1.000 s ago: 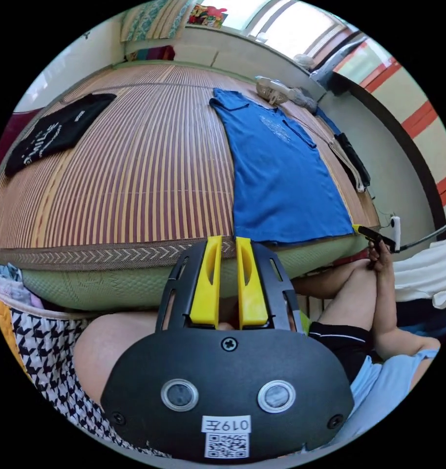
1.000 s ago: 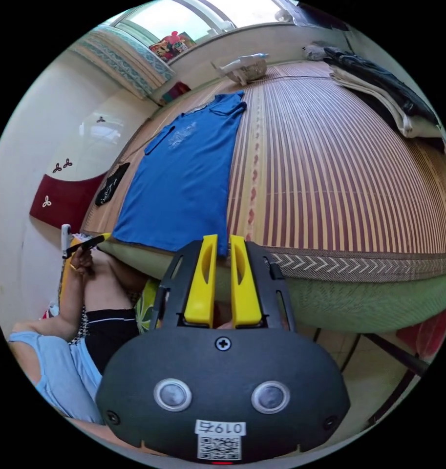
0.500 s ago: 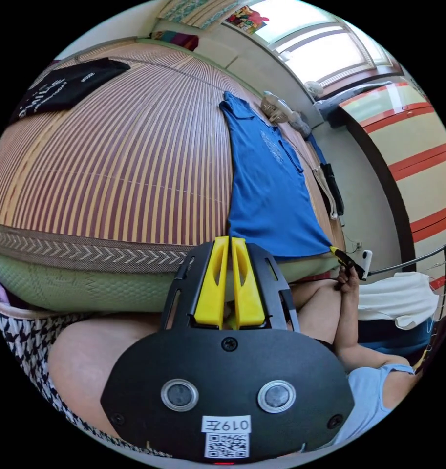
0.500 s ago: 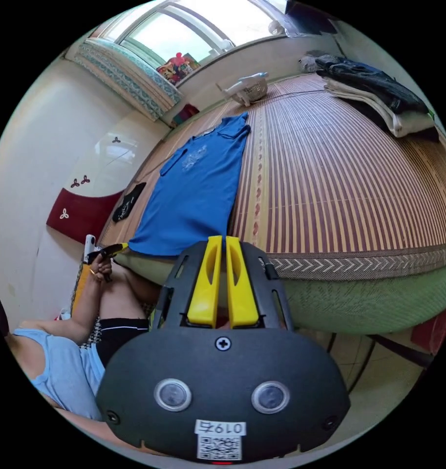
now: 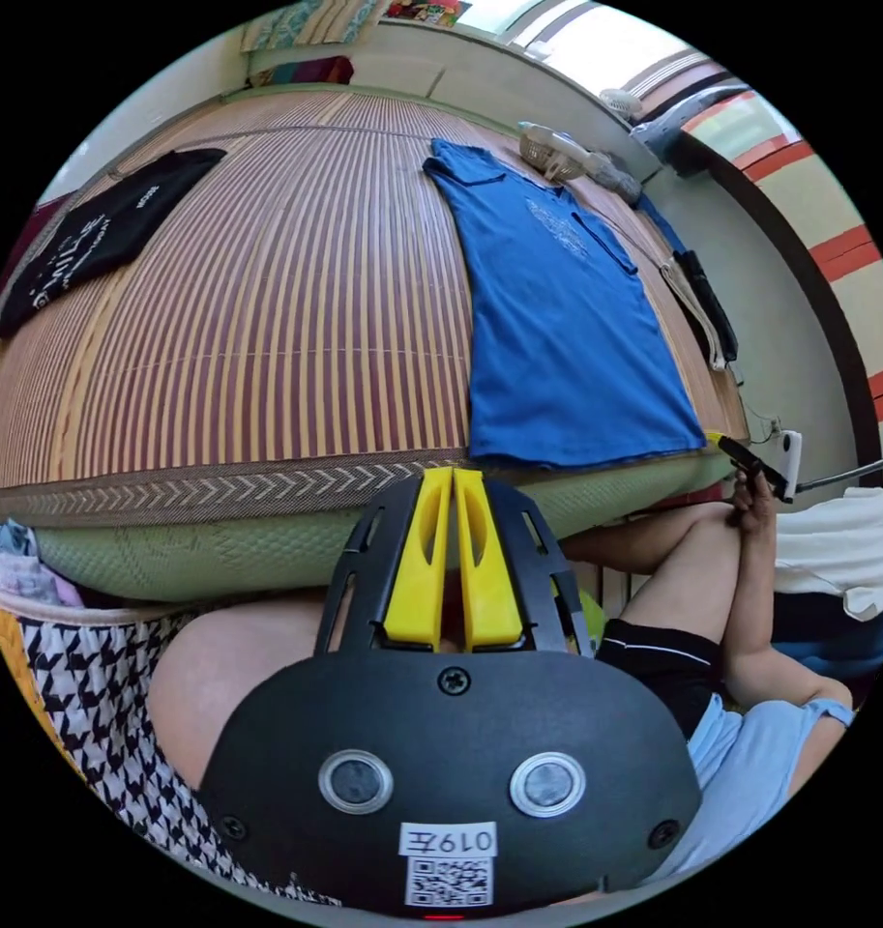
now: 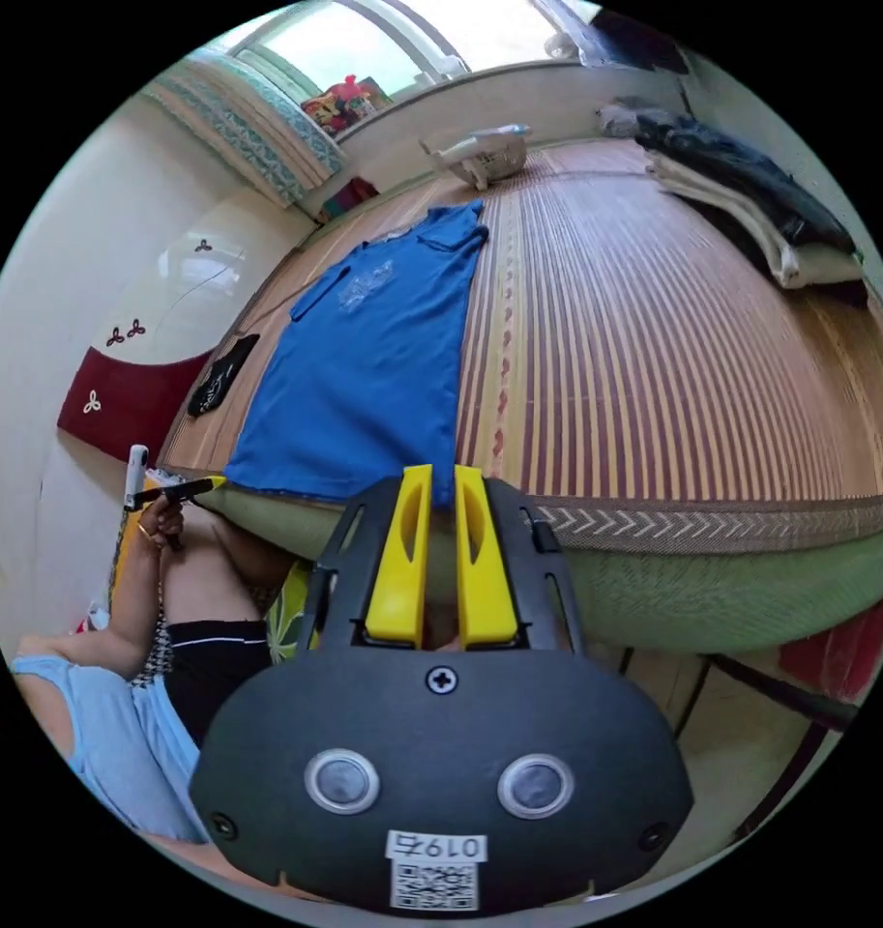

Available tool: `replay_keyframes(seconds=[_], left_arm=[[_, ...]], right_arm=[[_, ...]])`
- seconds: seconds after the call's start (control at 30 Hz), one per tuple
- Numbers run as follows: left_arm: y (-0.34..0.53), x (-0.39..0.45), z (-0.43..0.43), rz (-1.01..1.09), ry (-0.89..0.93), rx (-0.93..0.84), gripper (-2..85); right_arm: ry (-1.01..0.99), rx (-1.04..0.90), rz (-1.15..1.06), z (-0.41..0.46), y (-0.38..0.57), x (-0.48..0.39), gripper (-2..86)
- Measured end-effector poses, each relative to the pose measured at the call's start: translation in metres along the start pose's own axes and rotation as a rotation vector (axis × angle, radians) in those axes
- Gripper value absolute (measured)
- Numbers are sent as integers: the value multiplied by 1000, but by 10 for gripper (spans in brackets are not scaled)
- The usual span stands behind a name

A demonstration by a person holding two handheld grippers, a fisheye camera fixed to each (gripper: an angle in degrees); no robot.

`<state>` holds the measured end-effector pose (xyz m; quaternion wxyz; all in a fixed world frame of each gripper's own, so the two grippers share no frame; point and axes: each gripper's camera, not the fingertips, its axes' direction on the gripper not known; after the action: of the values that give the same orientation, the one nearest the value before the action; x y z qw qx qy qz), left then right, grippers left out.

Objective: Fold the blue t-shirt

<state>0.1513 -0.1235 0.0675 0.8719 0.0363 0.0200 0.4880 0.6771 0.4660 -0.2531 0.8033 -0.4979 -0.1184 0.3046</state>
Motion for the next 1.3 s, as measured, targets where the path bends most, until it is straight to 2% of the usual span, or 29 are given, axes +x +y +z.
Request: replay_keyframes(seconds=[0.13,0.2,0.23,0.27,0.33,0.43,0.47,0.57,0.7,1.07,1.3], left_arm=[[51,96,-18,307,-123,230,12],[78,152,-8,470,-249,296,12],[96,191,8,583,-402,312,12],[116,228,30,688,-556,323,12],[149,272,65,845,-738,345,12],[193,313,114,992,-855,376,13],[202,320,128,998,-867,372,13],[217,331,152,967,-861,356,13],[233,340,169,953,-867,337,13],[263,355,193,839,-822,336,12],[280,367,214,847,-831,345,19]], right_arm=[[169,211,-348,2,40,-97,65],[252,269,-513,18,62,-149,73],[322,301,-609,35,79,-182,77],[382,318,-695,54,97,-213,81],[470,323,-803,89,128,-254,83],[679,265,-1013,161,181,-305,82],[767,249,-1088,189,199,-318,82],[804,180,-1185,238,223,-339,83],[802,100,-1170,278,228,-347,92],[912,57,-1175,365,260,-367,83],[984,60,-1207,409,279,-376,76]])
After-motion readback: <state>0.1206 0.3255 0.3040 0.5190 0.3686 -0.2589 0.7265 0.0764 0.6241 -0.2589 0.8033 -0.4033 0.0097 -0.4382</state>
